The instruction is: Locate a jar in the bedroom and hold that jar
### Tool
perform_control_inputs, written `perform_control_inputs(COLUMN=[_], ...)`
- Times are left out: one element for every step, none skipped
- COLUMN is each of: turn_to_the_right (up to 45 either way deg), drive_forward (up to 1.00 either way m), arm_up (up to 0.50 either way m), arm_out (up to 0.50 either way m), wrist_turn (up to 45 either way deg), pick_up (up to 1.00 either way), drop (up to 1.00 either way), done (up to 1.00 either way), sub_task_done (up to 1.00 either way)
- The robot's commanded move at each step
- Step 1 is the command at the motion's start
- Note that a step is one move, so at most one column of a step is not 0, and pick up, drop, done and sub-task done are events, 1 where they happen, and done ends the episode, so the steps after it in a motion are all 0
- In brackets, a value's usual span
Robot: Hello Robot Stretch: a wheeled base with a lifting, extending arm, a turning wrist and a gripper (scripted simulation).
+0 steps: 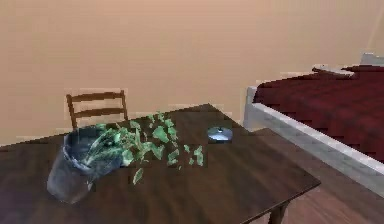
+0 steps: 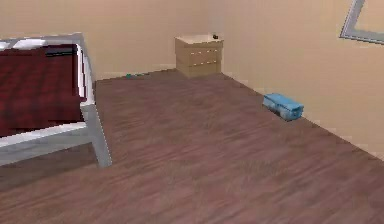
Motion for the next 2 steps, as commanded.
perform_control_inputs(turn_to_the_right=[-45.0, -33.0], drive_forward=[0.00, 0.00], arm_up=[0.00, 0.00], arm_out=[0.00, 0.00], wrist_turn=[0.0, 0.0], pick_up=[0.00, 0.00], drop=[0.00, 0.00], done=[0.00, 0.00], sub_task_done=[0.00, 0.00])
